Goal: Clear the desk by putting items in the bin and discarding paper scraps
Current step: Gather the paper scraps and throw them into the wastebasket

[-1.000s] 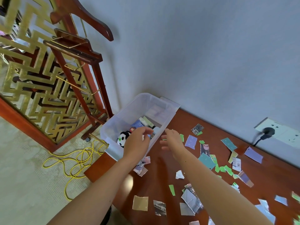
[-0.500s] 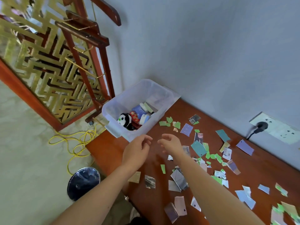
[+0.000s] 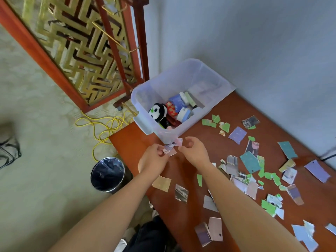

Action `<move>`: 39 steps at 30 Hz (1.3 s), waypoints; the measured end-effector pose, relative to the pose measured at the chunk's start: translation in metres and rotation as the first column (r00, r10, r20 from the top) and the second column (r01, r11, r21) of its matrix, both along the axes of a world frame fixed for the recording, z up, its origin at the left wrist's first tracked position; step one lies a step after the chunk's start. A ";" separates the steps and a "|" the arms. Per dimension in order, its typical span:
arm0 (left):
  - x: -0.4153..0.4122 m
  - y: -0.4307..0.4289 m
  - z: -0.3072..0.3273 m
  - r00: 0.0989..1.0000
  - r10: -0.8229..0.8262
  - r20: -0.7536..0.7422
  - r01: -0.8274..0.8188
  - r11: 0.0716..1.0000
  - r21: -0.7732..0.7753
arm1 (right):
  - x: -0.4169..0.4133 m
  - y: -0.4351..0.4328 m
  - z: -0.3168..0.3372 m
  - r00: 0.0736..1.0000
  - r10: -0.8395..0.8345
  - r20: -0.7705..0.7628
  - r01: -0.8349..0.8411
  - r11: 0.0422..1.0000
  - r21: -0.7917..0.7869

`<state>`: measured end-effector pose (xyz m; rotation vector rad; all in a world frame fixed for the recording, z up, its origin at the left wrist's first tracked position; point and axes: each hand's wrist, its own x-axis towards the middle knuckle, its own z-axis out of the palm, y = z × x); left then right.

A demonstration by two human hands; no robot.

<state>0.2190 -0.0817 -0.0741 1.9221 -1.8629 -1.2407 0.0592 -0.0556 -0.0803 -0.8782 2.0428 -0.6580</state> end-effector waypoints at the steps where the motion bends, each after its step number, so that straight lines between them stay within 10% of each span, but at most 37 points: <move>1: -0.001 -0.003 -0.005 1.000 0.007 0.018 -0.007 1.000 0.004 | 0.000 -0.004 -0.005 1.000 0.023 -0.021 -0.023 1.000 0.013; 30: -0.022 -0.024 -0.039 0.961 -0.147 0.232 0.152 0.988 -0.004 | 0.004 -0.029 -0.036 0.932 0.220 -0.287 -0.168 0.966 0.194; 39: -0.016 -0.022 -0.039 0.996 -0.082 -0.031 0.084 0.995 0.048 | 0.001 -0.005 -0.020 0.979 -0.092 0.181 0.071 0.990 0.120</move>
